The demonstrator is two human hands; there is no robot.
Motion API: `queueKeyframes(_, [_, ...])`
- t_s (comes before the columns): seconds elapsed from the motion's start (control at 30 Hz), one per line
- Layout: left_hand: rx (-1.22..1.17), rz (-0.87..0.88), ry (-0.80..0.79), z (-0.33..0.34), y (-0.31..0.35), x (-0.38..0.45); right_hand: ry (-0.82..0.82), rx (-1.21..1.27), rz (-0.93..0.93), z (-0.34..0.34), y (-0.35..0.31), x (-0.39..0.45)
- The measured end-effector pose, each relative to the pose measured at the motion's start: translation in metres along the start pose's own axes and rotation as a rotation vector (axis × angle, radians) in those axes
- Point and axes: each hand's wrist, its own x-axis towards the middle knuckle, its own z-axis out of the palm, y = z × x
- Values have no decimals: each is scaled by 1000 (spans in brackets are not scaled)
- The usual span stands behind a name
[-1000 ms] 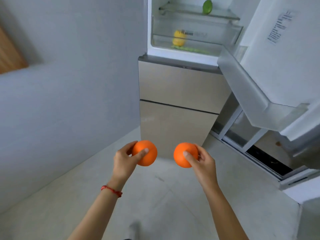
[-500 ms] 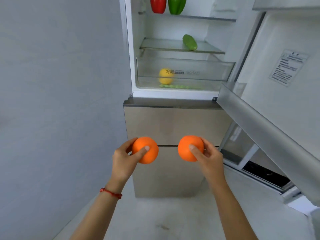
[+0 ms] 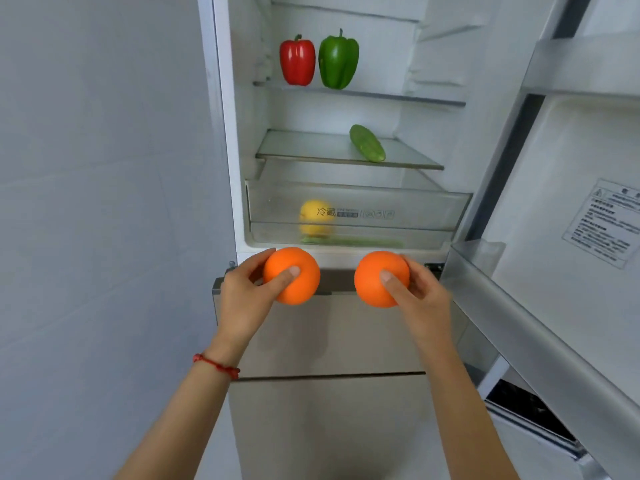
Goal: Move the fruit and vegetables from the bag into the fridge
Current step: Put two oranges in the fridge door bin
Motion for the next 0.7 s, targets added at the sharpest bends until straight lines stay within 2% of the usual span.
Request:
queueKeyframes(0.37, [-77, 126, 55, 27, 42, 94, -12, 74, -100, 13, -25, 106])
queueKeyframes(0.7, [-170, 158, -88, 44, 51, 132, 70, 18, -119, 20, -32, 125])
